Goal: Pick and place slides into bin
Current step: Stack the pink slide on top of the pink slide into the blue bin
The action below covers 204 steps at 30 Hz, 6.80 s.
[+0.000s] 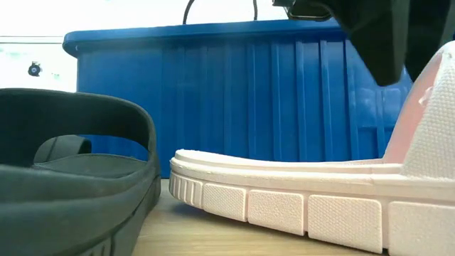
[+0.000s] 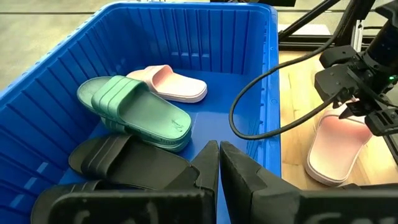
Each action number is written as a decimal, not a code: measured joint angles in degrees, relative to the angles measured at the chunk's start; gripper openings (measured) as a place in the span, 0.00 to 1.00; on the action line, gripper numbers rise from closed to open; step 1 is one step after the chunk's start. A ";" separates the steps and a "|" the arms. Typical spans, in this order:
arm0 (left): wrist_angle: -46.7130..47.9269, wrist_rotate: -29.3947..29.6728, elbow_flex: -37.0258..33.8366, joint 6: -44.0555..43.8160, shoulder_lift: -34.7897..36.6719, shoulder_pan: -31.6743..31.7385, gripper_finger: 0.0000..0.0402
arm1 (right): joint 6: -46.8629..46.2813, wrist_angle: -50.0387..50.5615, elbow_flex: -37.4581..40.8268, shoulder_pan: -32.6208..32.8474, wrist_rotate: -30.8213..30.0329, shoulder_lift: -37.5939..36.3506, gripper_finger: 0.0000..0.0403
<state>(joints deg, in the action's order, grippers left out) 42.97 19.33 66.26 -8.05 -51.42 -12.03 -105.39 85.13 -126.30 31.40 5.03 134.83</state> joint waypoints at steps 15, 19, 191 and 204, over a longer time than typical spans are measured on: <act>-0.01 -0.02 0.00 2.69 0.00 -0.01 0.00 | 0.61 -1.61 0.50 0.35 1.37 0.06 0.32; -0.02 -0.03 0.00 2.69 0.00 -0.01 0.00 | 2.08 -2.68 0.53 0.35 1.12 0.21 0.45; -24.61 18.72 1.60 7.23 -1.95 0.02 0.00 | 163.81 -42.28 64.54 -47.86 -36.62 -53.11 0.03; -24.62 18.74 1.60 6.97 -3.20 0.02 0.00 | 169.99 -58.04 74.73 -53.09 -35.66 -53.18 0.03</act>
<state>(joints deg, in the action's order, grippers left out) 18.35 38.06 67.85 -1.08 -54.62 -12.01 64.59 27.09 -51.57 -21.70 -30.63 81.65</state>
